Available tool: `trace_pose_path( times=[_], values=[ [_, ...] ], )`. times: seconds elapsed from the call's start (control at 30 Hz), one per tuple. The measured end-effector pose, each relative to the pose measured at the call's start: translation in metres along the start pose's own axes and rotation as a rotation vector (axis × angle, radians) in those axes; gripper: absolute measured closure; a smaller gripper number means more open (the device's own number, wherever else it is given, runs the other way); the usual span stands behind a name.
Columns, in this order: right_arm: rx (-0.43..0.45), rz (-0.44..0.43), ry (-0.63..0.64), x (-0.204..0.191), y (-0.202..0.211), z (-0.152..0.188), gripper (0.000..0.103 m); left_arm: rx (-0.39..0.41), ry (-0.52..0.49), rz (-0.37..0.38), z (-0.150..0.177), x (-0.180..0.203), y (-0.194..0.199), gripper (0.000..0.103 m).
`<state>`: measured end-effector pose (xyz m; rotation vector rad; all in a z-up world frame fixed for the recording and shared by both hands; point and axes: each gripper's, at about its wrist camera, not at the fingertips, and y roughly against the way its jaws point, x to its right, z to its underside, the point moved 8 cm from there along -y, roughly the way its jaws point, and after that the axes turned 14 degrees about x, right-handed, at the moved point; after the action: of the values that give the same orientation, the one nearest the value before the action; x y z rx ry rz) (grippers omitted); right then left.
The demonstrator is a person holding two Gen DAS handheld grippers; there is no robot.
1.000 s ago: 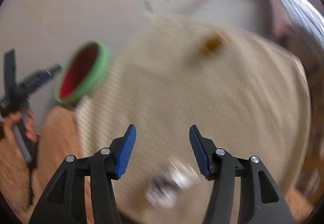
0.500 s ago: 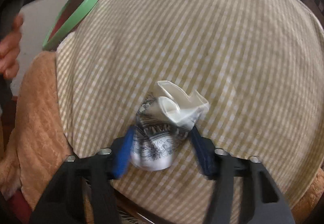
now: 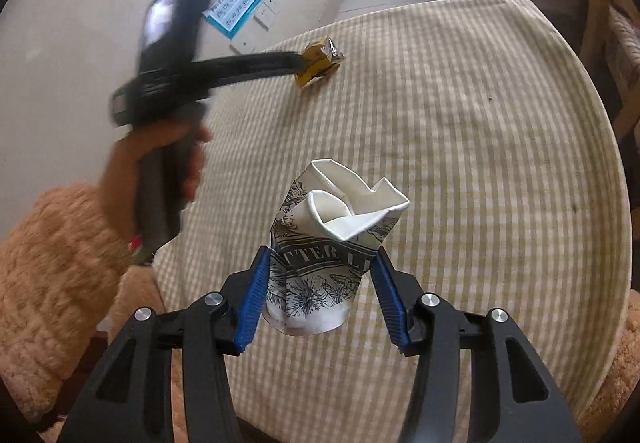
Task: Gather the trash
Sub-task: 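Grasp the yellow snack wrapper with the left gripper while the right grasps the white printed paper cup, then carry the yellow wrapper and white paper cup over the green bucket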
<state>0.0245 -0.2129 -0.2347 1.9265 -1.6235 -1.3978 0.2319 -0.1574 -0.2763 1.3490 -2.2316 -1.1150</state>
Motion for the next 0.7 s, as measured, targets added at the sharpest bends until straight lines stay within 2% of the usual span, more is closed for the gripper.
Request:
trace_pose_path(
  times=[0.07, 0.17, 0.23, 0.27, 0.37, 0.47, 0.63, 0.7],
  values=[
    [0.001, -0.016, -0.011, 0.001, 0.003, -0.005, 0.053, -0.027, -0.033, -0.003, -0.001, 0.005, -0.018, 0.028],
    [-0.001, -0.041, -0.022, -0.003, -0.001, -0.009, 0.053, -0.058, -0.029, -0.001, 0.000, 0.006, -0.035, 0.028],
    [-0.002, -0.046, -0.033, -0.002, -0.001, -0.008, 0.053, -0.074, -0.016, 0.011, 0.000, 0.008, -0.044, 0.032],
    [-0.001, -0.050, -0.043, -0.001, -0.002, -0.007, 0.053, -0.082, -0.011, 0.018, 0.000, 0.011, -0.047, 0.042],
    [0.005, -0.050, -0.058, 0.004, -0.004, -0.009, 0.053, -0.089, 0.030, 0.060, 0.000, 0.015, -0.048, 0.059],
    [0.004, -0.044, -0.042, 0.001, 0.000, -0.004, 0.053, -0.098, 0.052, 0.081, 0.002, 0.016, -0.043, 0.067],
    [0.011, -0.003, -0.025, 0.006, -0.006, -0.001, 0.053, -0.073, 0.097, 0.074, 0.012, 0.006, -0.011, 0.067],
    [0.014, 0.019, -0.013, 0.008, -0.007, 0.001, 0.053, -0.030, 0.087, 0.057, 0.016, 0.000, 0.017, 0.067]
  ],
)
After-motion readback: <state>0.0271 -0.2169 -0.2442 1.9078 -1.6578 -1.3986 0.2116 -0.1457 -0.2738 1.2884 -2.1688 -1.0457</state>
